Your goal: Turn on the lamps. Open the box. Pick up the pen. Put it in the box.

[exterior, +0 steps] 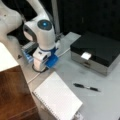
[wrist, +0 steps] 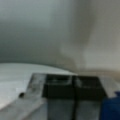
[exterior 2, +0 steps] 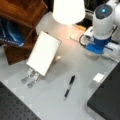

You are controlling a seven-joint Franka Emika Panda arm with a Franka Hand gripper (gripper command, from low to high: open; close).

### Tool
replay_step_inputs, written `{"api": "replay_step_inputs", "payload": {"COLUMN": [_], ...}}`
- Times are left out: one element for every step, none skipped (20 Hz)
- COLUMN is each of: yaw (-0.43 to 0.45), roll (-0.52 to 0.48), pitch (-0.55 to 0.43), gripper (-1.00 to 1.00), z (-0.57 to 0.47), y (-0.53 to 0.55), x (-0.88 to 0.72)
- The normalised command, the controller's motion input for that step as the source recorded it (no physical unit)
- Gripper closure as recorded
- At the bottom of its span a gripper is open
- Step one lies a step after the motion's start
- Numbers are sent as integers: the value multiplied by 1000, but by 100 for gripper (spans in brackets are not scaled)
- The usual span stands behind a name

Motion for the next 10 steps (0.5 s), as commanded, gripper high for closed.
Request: {"api": "replay_step_inputs", "payload": {"yaw": [0,-1,-1,-1,-8,-11,-20,-24,-34,-39], "roll": [-80,-80,-78,-78,-80,-80,-86,-85,-78,-69], "pitch": [-465,-460,-445,-443,-414,-410,-399,-398,-391,-388], "gripper": [100,100,100,100,100,100,100,100,100,100], "z": [-358,-339,-302,-277,-237,-216,-173,-150,-113,-67], "y": [34,31,29,29,26,21,20,19,11,1], "x": [-952,-950,-943,-932,-907,-889,-861,-832,-789,-735]}}
